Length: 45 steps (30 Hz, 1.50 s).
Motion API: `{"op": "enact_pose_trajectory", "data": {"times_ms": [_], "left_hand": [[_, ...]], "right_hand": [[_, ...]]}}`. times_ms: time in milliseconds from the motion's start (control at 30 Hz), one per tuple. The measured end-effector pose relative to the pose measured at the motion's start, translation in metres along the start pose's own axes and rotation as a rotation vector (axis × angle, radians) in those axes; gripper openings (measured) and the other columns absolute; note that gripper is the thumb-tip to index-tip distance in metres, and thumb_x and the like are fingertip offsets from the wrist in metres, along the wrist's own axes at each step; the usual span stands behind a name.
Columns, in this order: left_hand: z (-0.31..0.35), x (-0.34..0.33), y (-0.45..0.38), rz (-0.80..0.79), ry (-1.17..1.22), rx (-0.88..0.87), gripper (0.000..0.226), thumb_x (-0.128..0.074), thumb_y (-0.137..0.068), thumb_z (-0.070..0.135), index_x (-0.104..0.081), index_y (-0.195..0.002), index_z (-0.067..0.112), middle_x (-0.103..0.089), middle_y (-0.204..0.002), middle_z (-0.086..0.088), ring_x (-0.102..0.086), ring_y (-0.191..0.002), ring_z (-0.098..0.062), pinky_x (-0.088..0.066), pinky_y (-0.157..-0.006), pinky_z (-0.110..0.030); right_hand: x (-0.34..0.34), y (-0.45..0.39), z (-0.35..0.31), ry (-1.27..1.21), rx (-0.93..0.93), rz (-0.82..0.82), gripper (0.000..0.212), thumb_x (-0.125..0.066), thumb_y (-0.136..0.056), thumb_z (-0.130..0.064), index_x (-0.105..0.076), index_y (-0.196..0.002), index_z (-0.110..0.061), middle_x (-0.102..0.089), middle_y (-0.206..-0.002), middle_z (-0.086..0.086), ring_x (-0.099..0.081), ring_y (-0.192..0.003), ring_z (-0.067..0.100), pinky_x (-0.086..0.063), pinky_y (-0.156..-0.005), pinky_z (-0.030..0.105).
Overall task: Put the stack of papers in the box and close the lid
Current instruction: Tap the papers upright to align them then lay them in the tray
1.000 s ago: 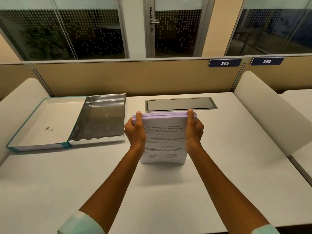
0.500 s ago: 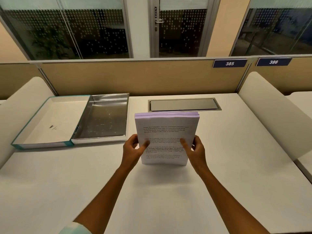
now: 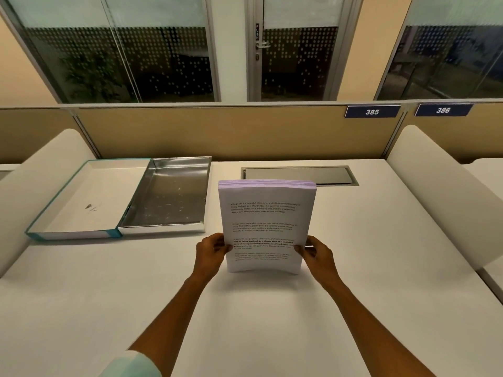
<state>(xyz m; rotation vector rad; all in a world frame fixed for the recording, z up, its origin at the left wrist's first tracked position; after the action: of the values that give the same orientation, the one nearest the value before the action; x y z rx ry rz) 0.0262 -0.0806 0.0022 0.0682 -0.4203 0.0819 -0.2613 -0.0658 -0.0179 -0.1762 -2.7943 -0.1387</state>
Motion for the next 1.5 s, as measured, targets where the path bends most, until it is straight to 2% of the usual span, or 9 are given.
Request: {"op": "enact_pose_trajectory", "data": {"times_ms": [300, 367, 433, 567, 700, 1000, 1133, 1333, 1500], "left_hand": [[0.004, 0.018, -0.005, 0.047, -0.127, -0.078, 0.028, -0.066, -0.086, 0.006, -0.068, -0.114, 0.003, -0.072, -0.11, -0.011, -0.066, -0.087, -0.013, -0.05, -0.071, -0.004], [0.001, 0.031, -0.01, 0.069, -0.129, -0.063, 0.027, -0.068, -0.085, 0.007, -0.07, -0.112, 0.003, -0.073, -0.109, -0.01, -0.068, -0.087, -0.014, -0.053, -0.076, -0.01], [-0.004, 0.044, -0.016, 0.076, -0.11, -0.022, 0.027, -0.068, -0.085, 0.007, -0.07, -0.111, 0.003, -0.073, -0.11, -0.011, -0.07, -0.091, -0.02, -0.058, -0.085, -0.03], [-0.018, 0.076, -0.035, 0.057, -0.076, 0.056, 0.03, -0.07, -0.085, 0.011, -0.069, -0.113, 0.004, -0.072, -0.113, -0.012, -0.071, -0.097, -0.029, -0.057, -0.089, -0.044], [-0.033, 0.117, -0.065, 0.039, -0.044, 0.117, 0.03, -0.07, -0.085, 0.012, -0.068, -0.114, 0.003, -0.072, -0.112, -0.012, -0.07, -0.094, -0.029, -0.057, -0.085, -0.04], [-0.073, 0.219, -0.147, -0.068, -0.01, 0.211, 0.03, -0.065, -0.089, 0.017, -0.065, -0.113, -0.001, -0.07, -0.114, -0.015, -0.07, -0.097, -0.031, -0.058, -0.08, -0.038], [-0.096, 0.251, -0.183, -0.067, -0.077, 0.26, 0.031, -0.067, -0.088, 0.024, -0.067, -0.108, 0.0, -0.071, -0.11, -0.014, -0.07, -0.094, -0.034, -0.057, -0.086, -0.049], [-0.117, 0.272, -0.231, -0.064, -0.096, 0.335, 0.03, -0.065, -0.089, 0.02, -0.065, -0.106, -0.005, -0.07, -0.108, -0.019, -0.068, -0.095, -0.037, -0.057, -0.086, -0.048], [-0.132, 0.271, -0.265, -0.066, -0.084, 0.398, 0.029, -0.067, -0.088, 0.018, -0.063, -0.107, -0.004, -0.068, -0.112, -0.02, -0.067, -0.099, -0.037, -0.057, -0.088, -0.048]], "right_hand": [[-0.019, -0.02, -0.016, 0.13, 0.045, -0.033, 0.032, -0.058, -0.094, -0.026, -0.061, -0.122, -0.01, -0.067, -0.107, 0.006, -0.064, -0.084, 0.019, -0.049, -0.063, 0.014], [-0.032, -0.025, -0.023, 0.148, 0.044, -0.045, 0.032, -0.059, -0.094, -0.026, -0.063, -0.121, -0.009, -0.067, -0.106, 0.007, -0.063, -0.078, 0.015, -0.047, -0.06, 0.012], [-0.045, -0.031, -0.029, 0.151, 0.041, -0.058, 0.033, -0.06, -0.093, -0.027, -0.063, -0.12, -0.008, -0.067, -0.107, 0.008, -0.06, -0.075, 0.012, -0.046, -0.06, 0.012], [-0.078, -0.044, -0.05, 0.14, 0.033, -0.091, 0.031, -0.061, -0.093, -0.028, -0.065, -0.118, -0.009, -0.066, -0.103, 0.006, -0.063, -0.082, 0.023, -0.052, -0.07, 0.027], [-0.118, -0.062, -0.077, 0.139, 0.027, -0.107, 0.027, -0.062, -0.091, -0.029, -0.069, -0.109, -0.009, -0.066, -0.096, 0.006, -0.063, -0.084, 0.028, -0.054, -0.077, 0.039], [-0.23, -0.115, -0.119, 0.028, -0.138, -0.191, 0.026, -0.063, -0.092, -0.026, -0.068, -0.106, -0.005, -0.071, -0.107, 0.011, -0.068, -0.097, 0.029, -0.06, -0.079, 0.041], [-0.271, -0.135, -0.133, 0.002, -0.229, -0.229, 0.028, -0.063, -0.092, -0.023, -0.067, -0.104, 0.002, -0.071, -0.108, 0.012, -0.069, -0.093, 0.027, -0.06, -0.072, 0.037], [-0.316, -0.174, -0.141, 0.08, -0.313, -0.215, 0.03, -0.063, -0.091, -0.026, -0.063, -0.107, 0.0, -0.068, -0.111, 0.013, -0.067, -0.096, 0.029, -0.059, -0.077, 0.038], [-0.338, -0.202, -0.142, 0.157, -0.338, -0.203, 0.023, -0.063, -0.091, -0.025, -0.06, -0.09, -0.003, -0.068, -0.112, 0.018, -0.067, -0.1, 0.034, -0.057, -0.088, 0.045]]}}
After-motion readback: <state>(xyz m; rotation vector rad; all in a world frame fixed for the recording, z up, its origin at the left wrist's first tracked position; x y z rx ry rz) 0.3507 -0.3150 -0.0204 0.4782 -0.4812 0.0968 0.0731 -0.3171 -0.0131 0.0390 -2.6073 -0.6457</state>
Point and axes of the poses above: each hand's wrist, its own y-axis away from the middle knuckle, its own x-axis out of the back of the hand, z = x × y, the point moved 4 cm from there along -y, towards the middle knuckle
